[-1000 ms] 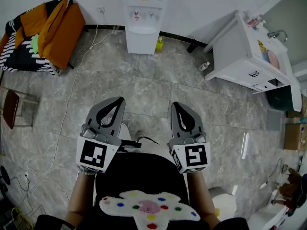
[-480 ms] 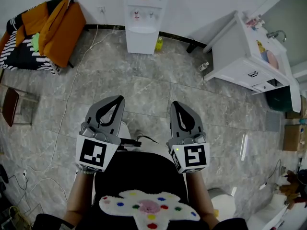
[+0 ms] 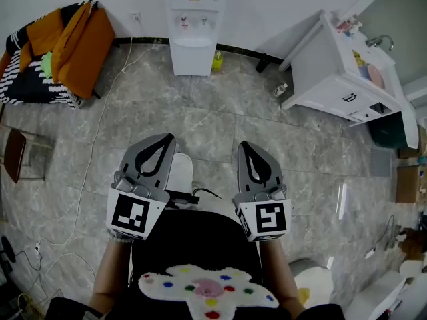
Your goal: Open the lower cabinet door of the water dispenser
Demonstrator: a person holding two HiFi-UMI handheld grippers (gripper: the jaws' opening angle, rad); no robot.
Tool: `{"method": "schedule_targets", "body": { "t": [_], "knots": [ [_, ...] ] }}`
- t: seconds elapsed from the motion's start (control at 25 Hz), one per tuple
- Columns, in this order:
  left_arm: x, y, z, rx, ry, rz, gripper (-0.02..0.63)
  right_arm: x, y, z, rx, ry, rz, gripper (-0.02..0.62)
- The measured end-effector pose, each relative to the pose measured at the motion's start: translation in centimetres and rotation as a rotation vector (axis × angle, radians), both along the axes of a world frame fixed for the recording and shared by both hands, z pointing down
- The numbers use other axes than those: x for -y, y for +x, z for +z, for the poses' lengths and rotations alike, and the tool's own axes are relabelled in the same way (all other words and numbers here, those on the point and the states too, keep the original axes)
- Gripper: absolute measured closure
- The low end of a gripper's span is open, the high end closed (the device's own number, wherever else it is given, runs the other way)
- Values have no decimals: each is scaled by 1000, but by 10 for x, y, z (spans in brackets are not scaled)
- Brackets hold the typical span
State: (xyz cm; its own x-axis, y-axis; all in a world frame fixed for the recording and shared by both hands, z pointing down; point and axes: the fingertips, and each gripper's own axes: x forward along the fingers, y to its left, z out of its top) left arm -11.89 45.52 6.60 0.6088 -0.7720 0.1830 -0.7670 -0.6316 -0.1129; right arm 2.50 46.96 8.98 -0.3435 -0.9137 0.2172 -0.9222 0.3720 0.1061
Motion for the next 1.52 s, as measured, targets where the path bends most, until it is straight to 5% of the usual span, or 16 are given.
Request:
{"method": "schedule_targets", "body": {
  "t": [0.76,1.52],
  "knots": [
    [63,13,10,-4,-20,51,592,51,17,11,-8,-27,69,592],
    [200,9,12,-18,-65,49,592,185,11,16,-19,-86,72,592]
  ]
}}
